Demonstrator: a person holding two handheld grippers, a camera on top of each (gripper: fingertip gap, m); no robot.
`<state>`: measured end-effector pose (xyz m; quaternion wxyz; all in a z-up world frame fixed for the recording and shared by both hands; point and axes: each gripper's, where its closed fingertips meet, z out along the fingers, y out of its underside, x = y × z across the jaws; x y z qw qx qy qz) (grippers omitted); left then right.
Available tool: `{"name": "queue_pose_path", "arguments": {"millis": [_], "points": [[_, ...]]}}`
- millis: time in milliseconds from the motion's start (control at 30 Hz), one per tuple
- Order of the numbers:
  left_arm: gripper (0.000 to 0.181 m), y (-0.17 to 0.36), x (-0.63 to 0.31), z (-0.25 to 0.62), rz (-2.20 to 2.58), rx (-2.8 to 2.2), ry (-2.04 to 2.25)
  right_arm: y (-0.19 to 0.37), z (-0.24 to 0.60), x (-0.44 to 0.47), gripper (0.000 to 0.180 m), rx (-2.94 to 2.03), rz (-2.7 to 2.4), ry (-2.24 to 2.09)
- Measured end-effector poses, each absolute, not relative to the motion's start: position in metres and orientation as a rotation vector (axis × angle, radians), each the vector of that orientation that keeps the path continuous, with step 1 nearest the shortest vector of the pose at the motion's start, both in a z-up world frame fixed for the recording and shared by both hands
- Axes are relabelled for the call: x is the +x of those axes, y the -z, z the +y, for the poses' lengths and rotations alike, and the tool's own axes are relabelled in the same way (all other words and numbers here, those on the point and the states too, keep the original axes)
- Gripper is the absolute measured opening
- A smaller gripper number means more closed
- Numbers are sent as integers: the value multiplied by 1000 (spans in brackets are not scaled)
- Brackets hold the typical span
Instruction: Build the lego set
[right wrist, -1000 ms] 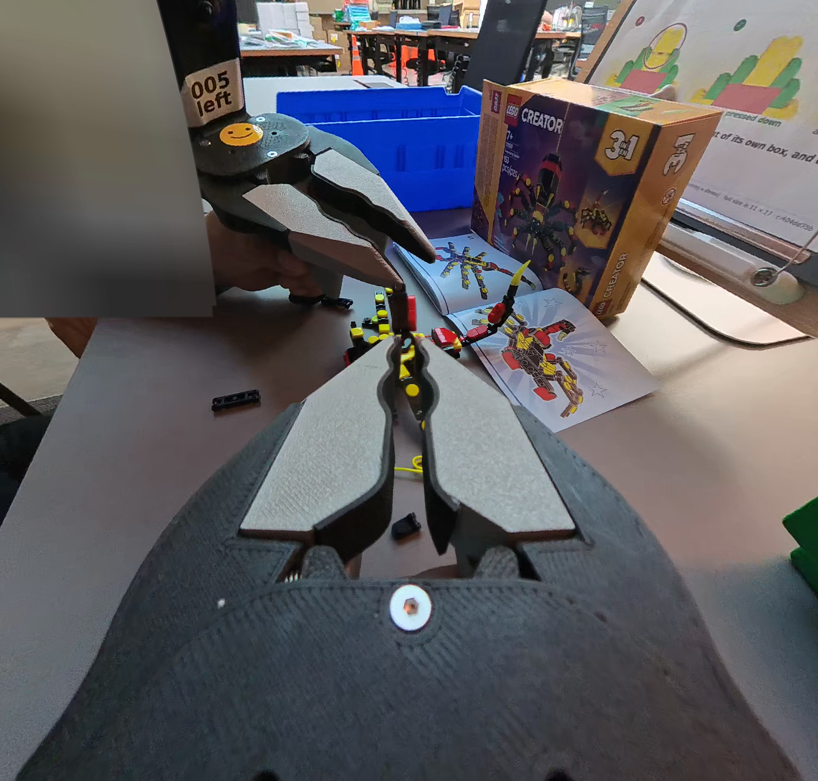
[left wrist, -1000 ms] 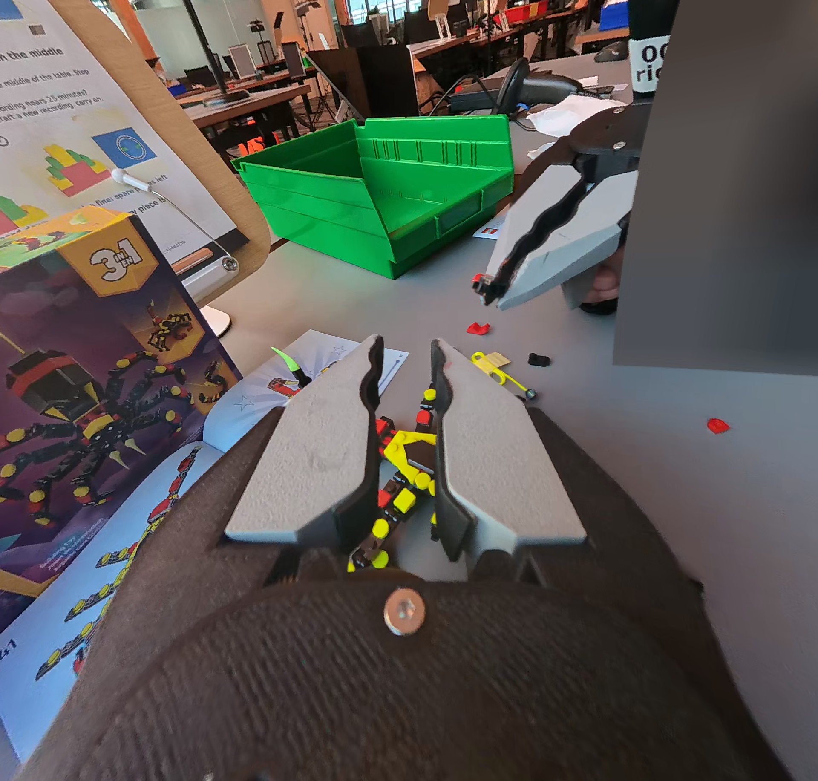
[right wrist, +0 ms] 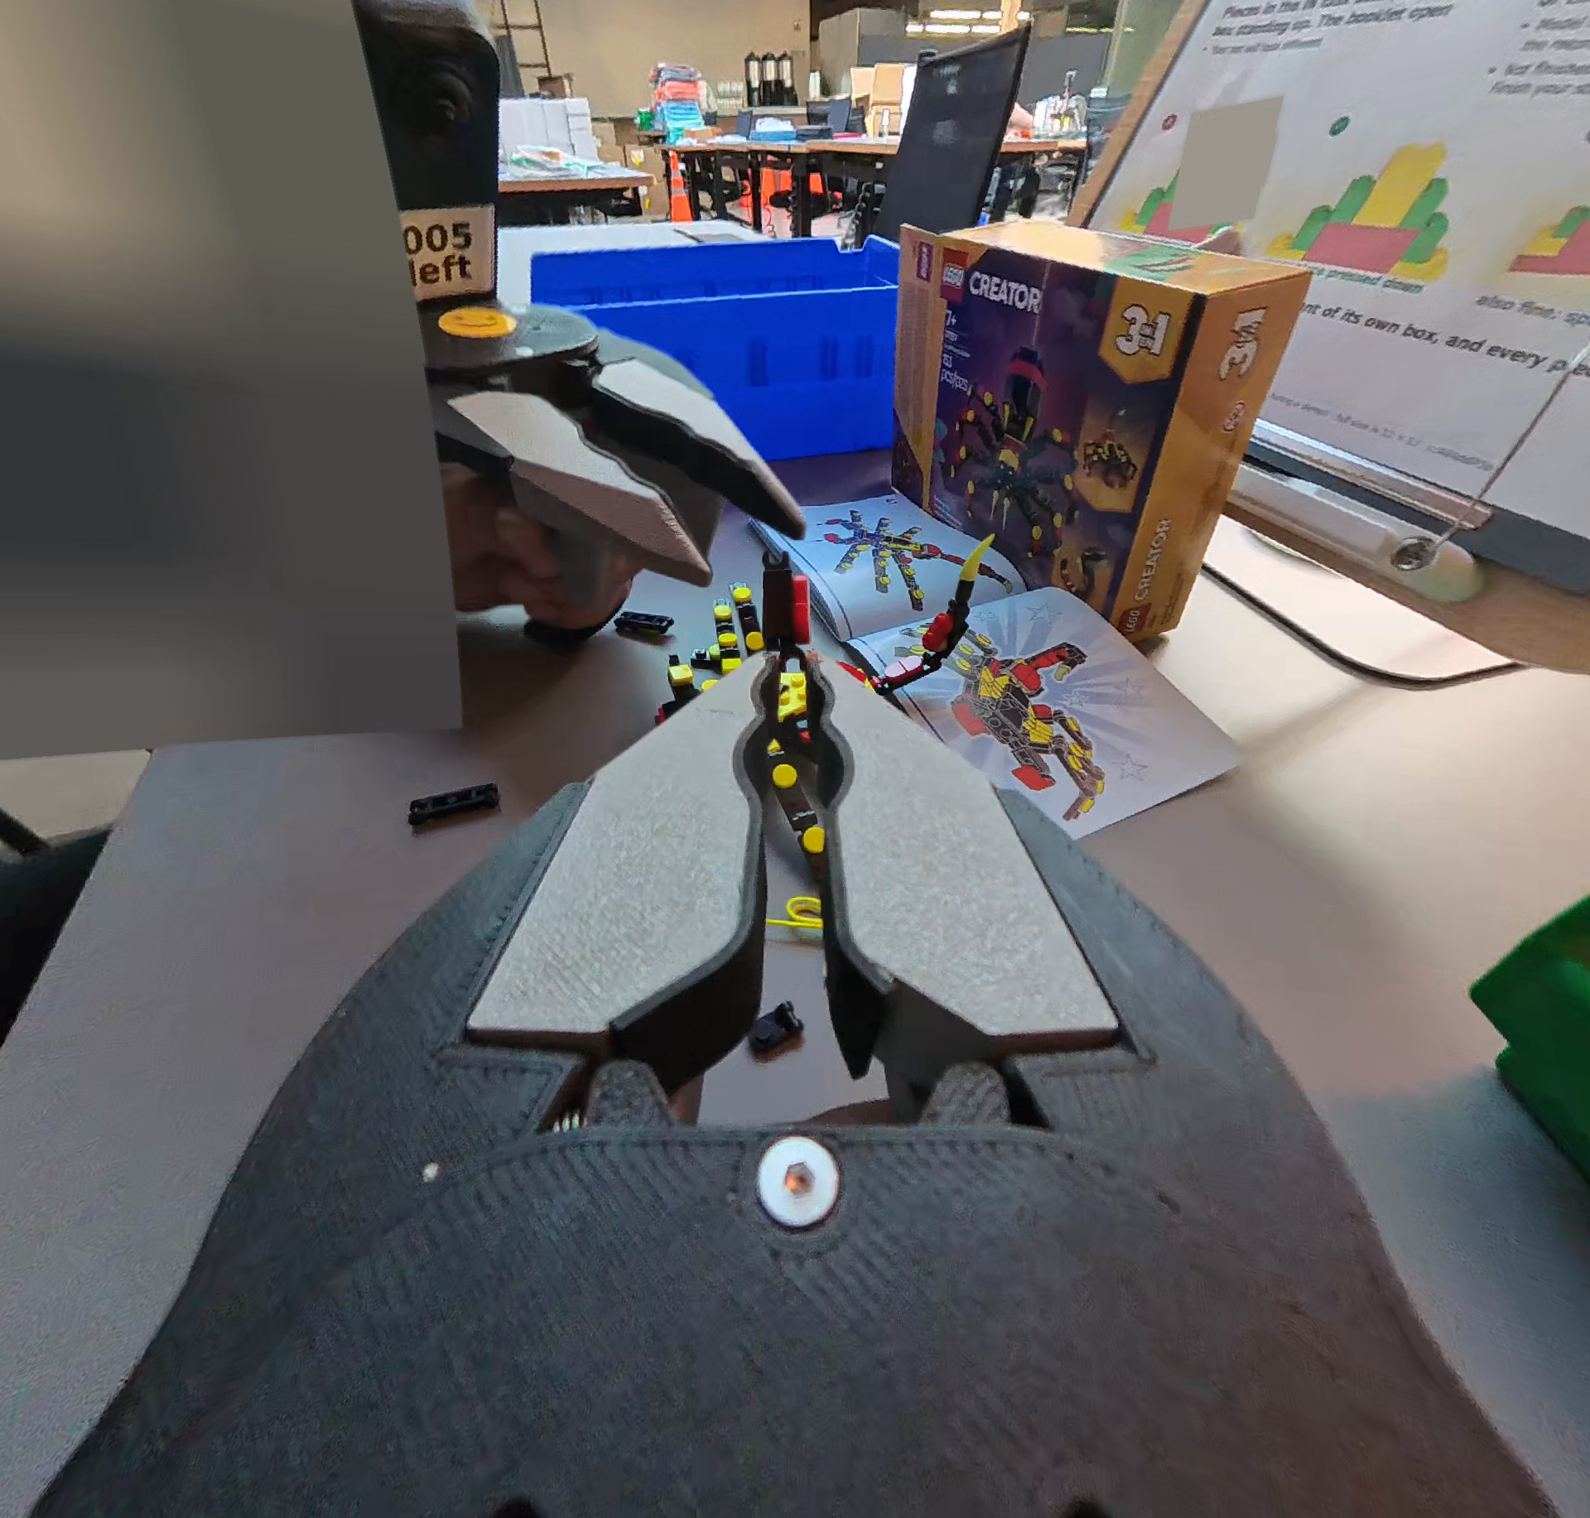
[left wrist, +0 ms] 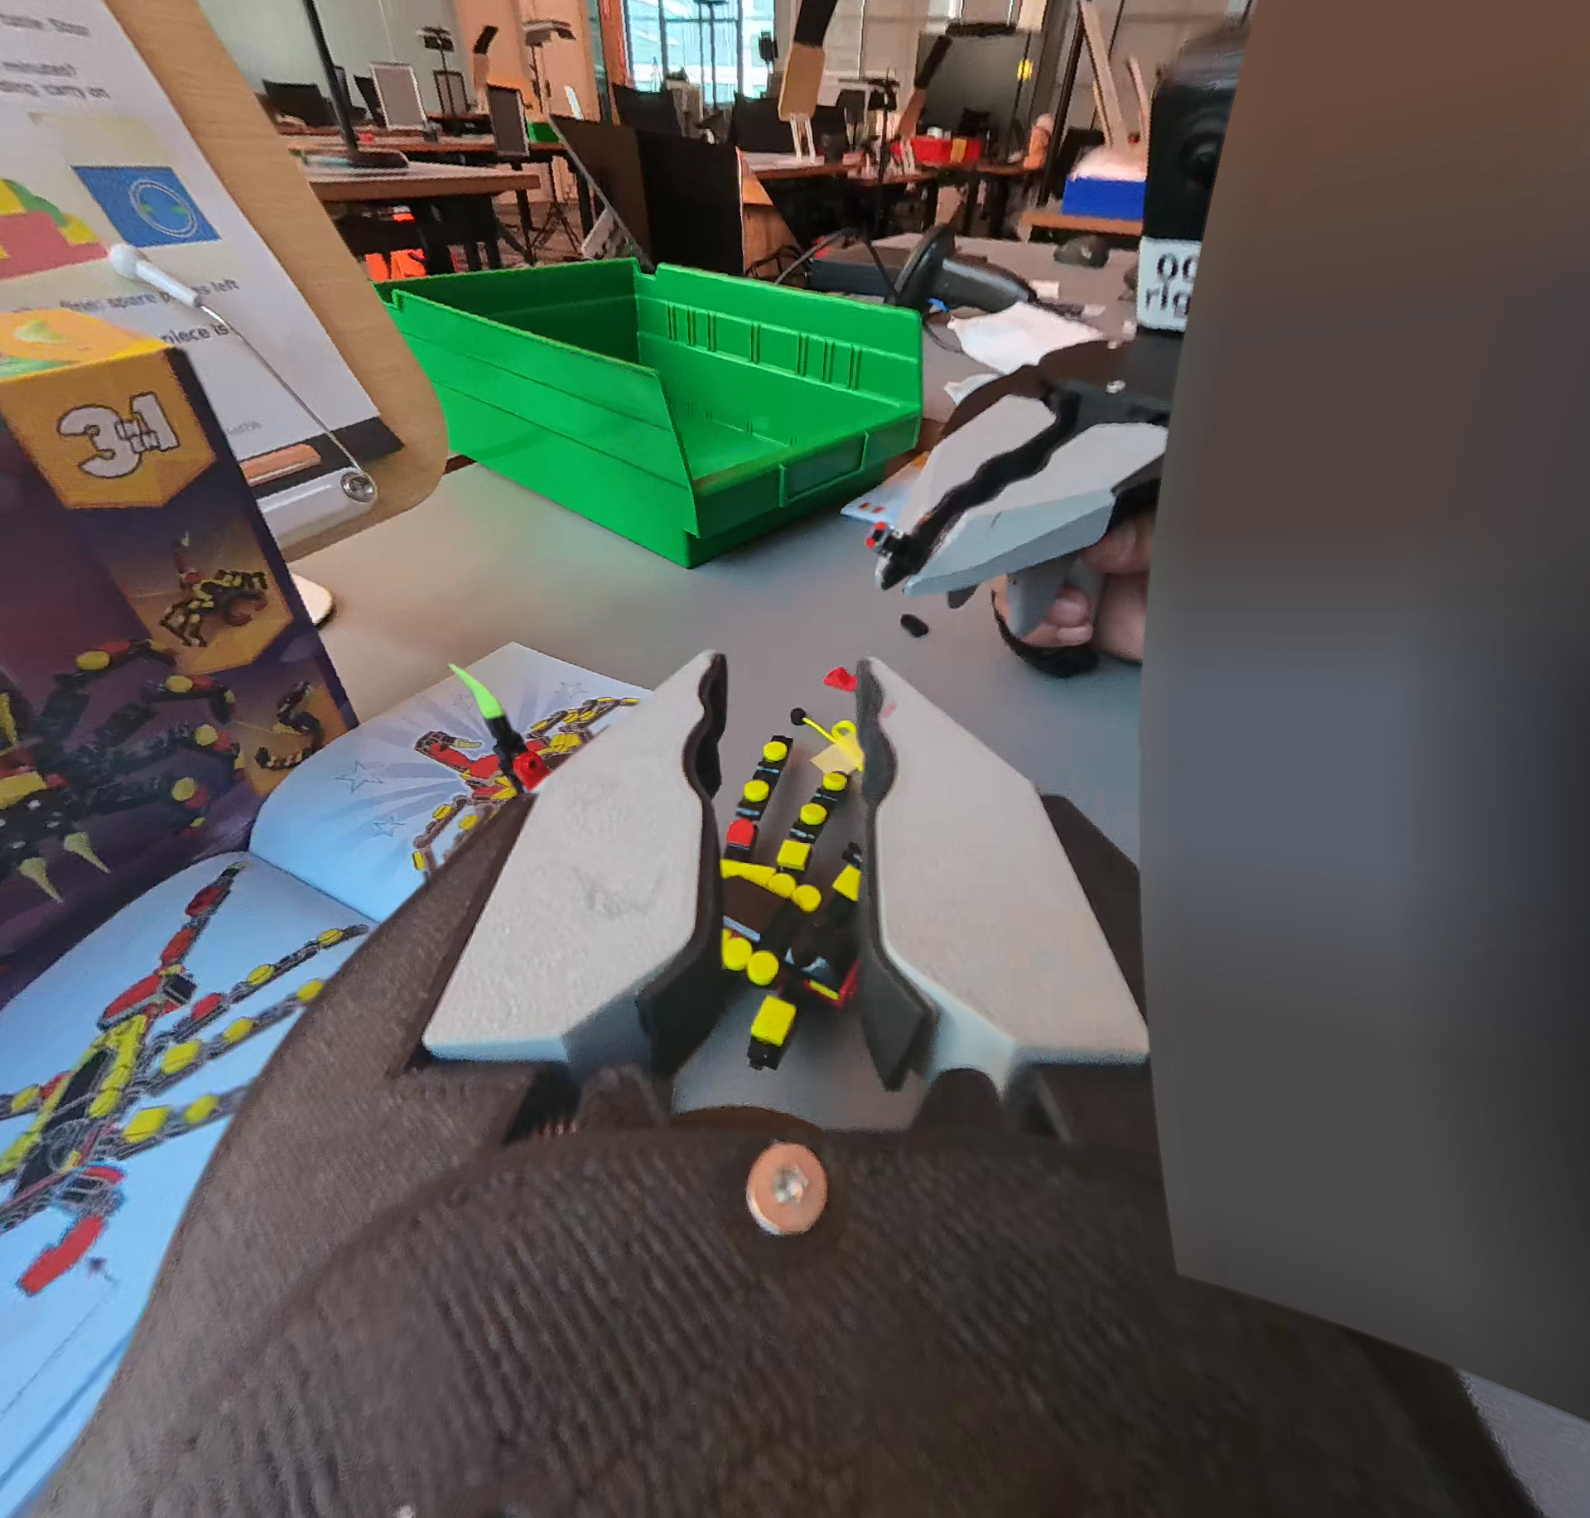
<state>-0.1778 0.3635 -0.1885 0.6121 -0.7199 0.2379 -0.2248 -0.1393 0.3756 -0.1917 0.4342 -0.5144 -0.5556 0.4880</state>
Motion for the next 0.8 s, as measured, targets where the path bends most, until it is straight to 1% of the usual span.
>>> {"name": "queue_pose_path", "arguments": {"millis": [67,167,267,333,467,633,733,800], "points": [[30,189,-180,366,615,-1671,417,198,375,-140,2,-1267,-1449,-1125],[27,176,-202,373,592,-1584,210,199,391,-137,2,-1264,-1403,-962],[29,182,-212,374,539,-1597,232,197,410,-129,2,-1295,-1314,-828],[29,182,-213,369,537,-1585,279,193,414,-123,2,-1293,-1274,-843],[27,175,-220,363,511,-1532,231,192,424,-116,2,-1331,-1212,-822],[25,182,-212,365,593,-1546,141,196,417,-132,2,-1259,-1310,-750],[23,187,-210,372,612,-1575,100,186,426,-142,2,-1175,-1295,-641],[24,189,-210,376,618,-1586,75,182,426,-154,2,-1134,-1306,-655]]}}
